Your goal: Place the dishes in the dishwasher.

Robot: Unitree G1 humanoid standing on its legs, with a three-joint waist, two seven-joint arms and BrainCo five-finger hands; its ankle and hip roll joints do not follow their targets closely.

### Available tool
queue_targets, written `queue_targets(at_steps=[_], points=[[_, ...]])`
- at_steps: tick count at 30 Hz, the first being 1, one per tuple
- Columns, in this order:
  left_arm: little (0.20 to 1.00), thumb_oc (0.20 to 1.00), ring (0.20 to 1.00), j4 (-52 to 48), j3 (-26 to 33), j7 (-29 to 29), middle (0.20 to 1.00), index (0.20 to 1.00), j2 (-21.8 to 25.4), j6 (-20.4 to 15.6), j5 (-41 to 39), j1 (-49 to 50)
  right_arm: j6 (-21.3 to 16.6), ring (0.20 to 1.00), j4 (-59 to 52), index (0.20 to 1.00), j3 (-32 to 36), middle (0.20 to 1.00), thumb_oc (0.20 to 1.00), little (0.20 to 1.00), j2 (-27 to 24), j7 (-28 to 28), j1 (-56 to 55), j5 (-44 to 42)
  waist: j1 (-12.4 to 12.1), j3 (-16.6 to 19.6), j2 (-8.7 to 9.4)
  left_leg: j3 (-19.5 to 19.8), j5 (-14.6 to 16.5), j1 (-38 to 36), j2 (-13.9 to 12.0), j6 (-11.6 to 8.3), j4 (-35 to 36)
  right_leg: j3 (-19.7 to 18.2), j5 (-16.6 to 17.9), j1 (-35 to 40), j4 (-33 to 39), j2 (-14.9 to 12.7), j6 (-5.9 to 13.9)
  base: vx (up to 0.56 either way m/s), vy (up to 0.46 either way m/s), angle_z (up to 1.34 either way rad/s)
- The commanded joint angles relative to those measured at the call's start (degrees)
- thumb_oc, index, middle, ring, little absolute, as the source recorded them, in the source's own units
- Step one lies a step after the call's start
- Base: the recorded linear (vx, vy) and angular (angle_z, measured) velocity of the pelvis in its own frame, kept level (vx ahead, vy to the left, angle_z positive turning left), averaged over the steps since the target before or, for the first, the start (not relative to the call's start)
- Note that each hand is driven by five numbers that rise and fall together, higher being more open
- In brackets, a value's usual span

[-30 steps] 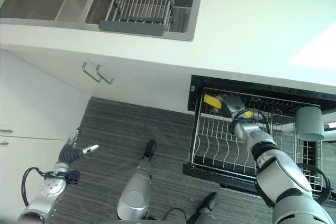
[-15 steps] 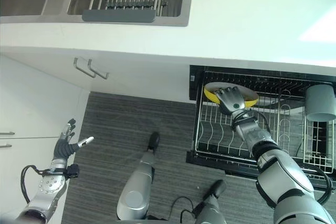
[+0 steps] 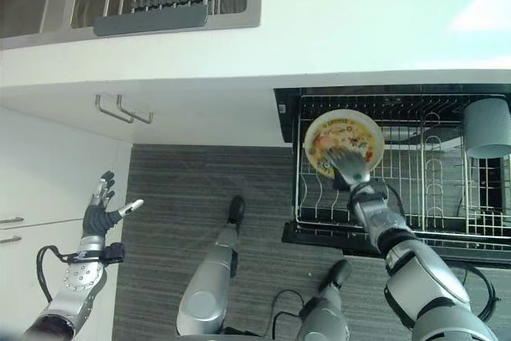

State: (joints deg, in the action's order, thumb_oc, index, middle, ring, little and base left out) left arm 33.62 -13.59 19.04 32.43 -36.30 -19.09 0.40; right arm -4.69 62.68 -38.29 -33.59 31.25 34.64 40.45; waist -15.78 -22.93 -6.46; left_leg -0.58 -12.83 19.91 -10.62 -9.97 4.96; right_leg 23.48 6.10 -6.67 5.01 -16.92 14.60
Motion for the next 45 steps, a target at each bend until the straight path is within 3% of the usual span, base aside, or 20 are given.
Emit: queue_targets(at_steps=[1, 3, 7, 11, 15, 18, 22, 26, 28, 34, 37, 42, 45], points=[[1.000, 1.000, 1.000, -1.3, -1.3, 1.1, 1.000, 1.000, 0.2, -1.5, -0.7, -2.1, 2.4, 1.000, 3.7, 1.000, 0.2, 1.000, 1.000, 1.000, 0.3, -11.9, -0.6, -9.5, 0.2, -2.0, -0.17, 2.5, 5.3, 0.0, 1.2, 1.88, 0.0, -3.9, 1.4, -3.1, 0.0, -2.3, 0.39, 0.02, 0.067, -0.02], [1.000, 1.000, 1.000, -2.2, -1.3, 0.7, 1.000, 1.000, -0.4, -0.5, -0.3, -2.1, 3.3, 1.000, 5.9, 1.000, 2.1, 1.000, 1.000, 1.000, 1.6, -15.5, -1.2, -12.7, 0.2, -2.1, -0.54, 2.5, 5.5, -0.5, 1.5, 1.98, 0.0, -3.6, 1.5, -2.9, 0.0, -2.5, 0.25, 0.02, 0.037, -0.02], [1.000, 1.000, 1.000, -4.2, -1.7, -0.1, 1.000, 1.000, -0.7, 1.4, 0.1, -1.7, 6.0, 1.000, 7.9, 1.000, 5.5, 1.000, 1.000, 1.000, 2.0, -15.8, -0.3, -17.7, 0.1, -2.1, -1.09, 2.3, 5.6, -1.4, 1.6, 1.89, 0.0, -3.2, 1.6, -2.4, -0.2, -2.6, 0.05, 0.02, 0.026, 0.00], [1.000, 1.000, 1.000, -5.0, -2.0, -0.4, 1.000, 1.000, -1.1, 2.7, 0.1, -1.2, 7.0, 1.000, 9.0, 1.000, 9.2, 1.000, 1.000, 1.000, 1.7, -16.7, 0.1, -25.4, 0.5, -1.9, -1.06, 1.9, 5.8, -2.3, 1.5, 1.95, 0.0, -3.2, 1.8, -2.2, -0.3, -2.5, -0.20, 0.01, 0.026, 0.01], [1.000, 1.000, 1.000, -5.4, -2.6, -0.4, 1.000, 1.000, -0.9, 3.8, -0.2, -1.5, 7.5, 1.000, 10.1, 1.000, 10.3, 1.000, 1.000, 1.000, 0.7, -18.2, 1.8, -26.9, 0.5, -1.6, -0.86, 1.6, 6.0, -3.0, 1.4, 1.98, 0.0, -3.2, 1.9, -2.0, -0.4, -2.3, -0.35, 0.00, 0.009, 0.00], [1.000, 1.000, 1.000, -5.4, -2.6, -1.3, 1.000, 1.000, -0.4, 4.7, -0.5, -1.7, 7.4, 1.000, 10.7, 1.000, 11.3, 1.000, 1.000, 1.000, -0.5, -21.4, 3.8, -33.0, 0.2, -1.1, -0.27, 1.4, 6.1, -3.5, 0.9, 1.83, 0.0, -3.0, 1.9, -1.5, -0.4, -1.9, -0.44, -0.02, -0.012, 0.01], [1.000, 1.000, 1.000, -5.2, -2.0, -1.5, 1.000, 1.000, -0.2, 6.6, -0.6, -2.1, 8.5, 1.000, 10.4, 1.000, 17.0, 1.000, 1.000, 1.000, -0.9, -28.6, 5.5, -54.7, 0.2, 0.0, 1.64, 0.9, 6.3, -5.3, -0.4, 1.57, 0.0, -3.0, 2.0, 0.1, -0.3, -0.8, -0.94, -0.02, -0.011, 0.00], [1.000, 1.000, 1.000, -5.2, -1.0, -1.8, 1.000, 1.000, -0.7, 7.8, 1.0, -1.6, 8.2, 1.000, 9.1, 1.000, 21.2, 1.000, 1.000, 1.000, 0.2, -32.2, 4.9, -67.7, 0.2, 0.9, 3.48, 0.3, 6.8, -7.3, -1.3, 1.40, 0.0, -3.0, 1.8, 2.2, -0.1, 0.1, -1.16, 0.02, -0.022, -0.04], [1.000, 1.000, 1.000, -5.9, 0.3, -2.4, 1.000, 1.000, -0.2, 9.1, 1.5, -0.9, 7.7, 1.000, 5.7, 1.000, 24.6, 1.000, 1.000, 1.000, 1.2, -36.3, 2.5, -77.4, 0.8, 2.0, 5.41, -0.5, 6.9, -9.1, -2.2, 1.28, 0.0, -3.3, 1.8, 3.9, 0.0, 0.8, -1.25, 0.04, -0.020, -0.05], [1.000, 1.000, 1.000, -6.1, 3.2, -2.8, 1.000, 1.000, -0.1, 11.0, 3.3, 0.5, 7.7, 1.000, -3.3, 1.000, 28.7, 1.000, 1.000, 1.000, 4.5, -42.9, -3.5, -90.2, 2.3, 4.2, 9.04, -2.2, 7.4, -13.2, -4.2, 1.07, 0.0, -4.0, 1.6, 7.0, 0.0, 2.2, -1.24, 0.04, -0.038, -0.20], [1.000, 1.000, 1.000, -5.2, 5.4, -2.7, 1.000, 1.000, -1.1, 11.8, 6.1, 2.5, 9.7, 1.000, -17.0, 1.000, 31.1, 1.000, 1.000, 1.000, 8.9, -43.8, -10.4, -99.7, 3.9, 6.6, 11.46, -3.7, 7.8, -16.3, -5.5, 1.07, 0.0, -5.0, 1.3, 9.3, 0.0, 3.2, -1.19, 0.10, -0.050, -0.27], [1.000, 1.000, 1.000, -4.1, 7.8, -1.4, 1.000, 1.000, -3.2, 11.7, 9.8, 6.3, 11.9, 1.000, -35.7, 1.000, 34.9, 1.000, 1.000, 1.000, 13.7, -42.7, -18.7, -108.6, 6.5, 9.6, 13.38, -7.6, 8.2, -20.0, -7.2, 0.92, 0.0, -4.9, 1.3, 10.9, 0.0, 3.6, -0.69, 0.04, -0.036, -0.25], [1.000, 1.000, 1.000, -3.3, 8.9, -1.0, 1.000, 1.000, -4.1, 11.6, 10.5, 7.2, 11.4, 1.000, -40.9, 1.000, 36.5, 1.000, 1.000, 1.000, 15.3, -41.5, -21.4, -108.1, 7.8, 10.4, 13.44, -8.9, 8.2, -21.0, -7.7, 0.96, 0.0, -5.1, 1.3, 11.2, 0.0, 3.5, -0.60, 0.00, 0.012, -0.24]])
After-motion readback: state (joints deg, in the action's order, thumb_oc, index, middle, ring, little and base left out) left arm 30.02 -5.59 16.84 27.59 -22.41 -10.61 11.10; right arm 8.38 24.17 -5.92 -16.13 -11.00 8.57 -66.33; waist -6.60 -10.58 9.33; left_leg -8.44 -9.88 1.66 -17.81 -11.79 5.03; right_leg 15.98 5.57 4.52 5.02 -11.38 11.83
